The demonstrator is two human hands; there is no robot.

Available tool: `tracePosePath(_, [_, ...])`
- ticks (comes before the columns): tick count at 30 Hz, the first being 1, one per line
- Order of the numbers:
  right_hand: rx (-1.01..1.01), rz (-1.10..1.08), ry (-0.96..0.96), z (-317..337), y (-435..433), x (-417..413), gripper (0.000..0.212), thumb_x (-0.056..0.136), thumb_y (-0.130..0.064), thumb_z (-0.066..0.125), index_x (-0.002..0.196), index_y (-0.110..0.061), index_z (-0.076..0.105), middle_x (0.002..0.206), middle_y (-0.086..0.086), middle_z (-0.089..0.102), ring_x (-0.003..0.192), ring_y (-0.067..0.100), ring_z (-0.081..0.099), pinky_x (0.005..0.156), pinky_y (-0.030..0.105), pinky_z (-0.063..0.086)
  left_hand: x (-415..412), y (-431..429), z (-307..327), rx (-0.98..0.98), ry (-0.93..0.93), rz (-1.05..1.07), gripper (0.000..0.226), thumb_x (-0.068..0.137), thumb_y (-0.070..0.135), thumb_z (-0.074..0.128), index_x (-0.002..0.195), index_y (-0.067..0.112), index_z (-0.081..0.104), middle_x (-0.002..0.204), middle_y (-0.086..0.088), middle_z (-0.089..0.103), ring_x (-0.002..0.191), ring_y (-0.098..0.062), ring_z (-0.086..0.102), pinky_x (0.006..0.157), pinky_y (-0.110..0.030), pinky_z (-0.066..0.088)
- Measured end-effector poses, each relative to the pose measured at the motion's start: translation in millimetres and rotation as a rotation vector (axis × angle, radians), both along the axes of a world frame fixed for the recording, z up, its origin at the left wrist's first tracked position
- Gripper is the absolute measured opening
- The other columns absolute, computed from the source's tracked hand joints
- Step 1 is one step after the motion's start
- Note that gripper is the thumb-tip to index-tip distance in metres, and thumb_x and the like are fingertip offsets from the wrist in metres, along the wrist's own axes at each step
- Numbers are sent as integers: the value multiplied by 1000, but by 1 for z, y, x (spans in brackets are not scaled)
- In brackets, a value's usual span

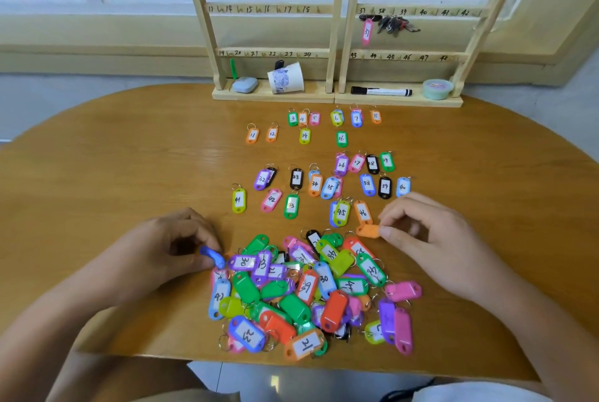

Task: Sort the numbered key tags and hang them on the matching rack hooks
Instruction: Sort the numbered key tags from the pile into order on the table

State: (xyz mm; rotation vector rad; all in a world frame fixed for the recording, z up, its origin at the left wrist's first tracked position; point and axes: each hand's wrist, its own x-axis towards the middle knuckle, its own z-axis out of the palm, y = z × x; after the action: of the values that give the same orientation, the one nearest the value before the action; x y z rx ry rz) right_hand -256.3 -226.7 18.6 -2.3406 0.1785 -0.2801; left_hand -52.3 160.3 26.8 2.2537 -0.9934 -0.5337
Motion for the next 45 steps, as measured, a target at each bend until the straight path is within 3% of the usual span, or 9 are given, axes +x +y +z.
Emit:
tracePosePath(5, [253,-10,-42,11,-4,18,5,98,-19,74,95,-23,73,90,-1,76,75,24,65,70,36,53,3,-6,7,-64,-37,42,36,82,67,74,102,38,83,102,8,69,84,-10,65,72,-19,47])
tracePosePath(8, [361,19,-78,19,-7,36,5,101,-12,70,97,-10,67,91,6,79,67,19,66,61,18,48,7,-19,13,-105,-56,93,10,88,45,82,97,40,83,84,7,63,72,-11,56,67,-25,43])
tracePosePath(12, [403,12,-110,28,-7,59,7,98,-9,73,98,-5,67,88,10,79,57,22,63,53,16,45,11,-46,23,-147,2,60,14,89,44,77,102,39,82,64,7,56,63,-9,45,60,-33,39])
tracePosePath(17, [364,-54,-119,26,-10,80,12,93,-19,82,94,-11,72,68,2,74,52,18,63,51,18,44,17,-92,33,-257,84,9,12,95,36,75,101,29,83,77,0,76,69,-13,65,70,-30,52])
tracePosePath(21, [449,-123,-163,11,-14,87,14,90,-19,85,91,-12,73,66,12,71,49,21,60,45,22,40,22,-130,37,-325,86,-24,8,97,22,77,102,24,83,88,0,82,83,-22,78,78,-32,59])
tracePosePath(25, [487,-204,-197,0,-26,84,18,85,-28,86,89,-15,74,63,16,68,49,28,58,40,28,39,28,-156,33,-339,58,-5,21,98,7,74,106,25,82,93,7,82,82,-6,74,75,-20,56])
tracePosePath(29, [518,-239,-240,-1,-40,80,11,91,-14,82,93,-6,74,67,19,70,46,19,58,44,25,45,30,-163,19,-367,86,69,21,102,7,68,105,23,81,84,14,79,70,2,66,65,-13,49])
tracePosePath(36, [466,-173,-192,-9,-43,87,13,95,-1,76,102,-12,78,84,7,77,77,18,74,63,26,58,39,-155,1,-381,76,149,12,102,15,72,102,25,79,83,1,78,66,-9,70,62,-17,50])
tracePosePath(45, [260,-169,-149,10,-31,144,8,91,-15,84,95,-19,79,86,-4,78,80,9,72,73,24,59,37,-155,1,-436,153,215,25,98,18,78,120,30,75,87,-1,81,70,-7,70,64,-14,51])
